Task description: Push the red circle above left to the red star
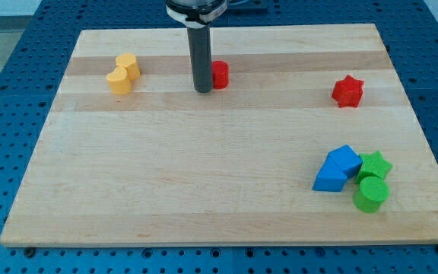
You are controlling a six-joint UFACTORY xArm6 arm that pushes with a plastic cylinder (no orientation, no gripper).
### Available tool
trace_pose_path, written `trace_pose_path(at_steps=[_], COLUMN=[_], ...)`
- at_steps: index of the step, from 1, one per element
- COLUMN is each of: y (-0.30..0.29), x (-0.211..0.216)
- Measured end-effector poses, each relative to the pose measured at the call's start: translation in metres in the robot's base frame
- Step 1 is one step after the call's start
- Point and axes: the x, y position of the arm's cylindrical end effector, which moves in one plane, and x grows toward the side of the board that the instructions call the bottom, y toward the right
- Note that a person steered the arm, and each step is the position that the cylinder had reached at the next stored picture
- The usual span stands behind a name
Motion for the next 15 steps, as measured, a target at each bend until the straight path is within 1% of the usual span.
trace_pose_path(at_steps=[1, 3, 4, 5, 7, 8, 9, 11, 12, 13, 14, 15], y=[0.032, -0.005, 0.009, 0.032, 0.126, 0.146, 0.117, 0.032, 0.022, 0.039, 0.049, 0.090], x=[0.000, -0.003, -0.021, -0.021, -0.018, -0.016, -0.016, 0.000, -0.022, -0.061, -0.062, -0.066])
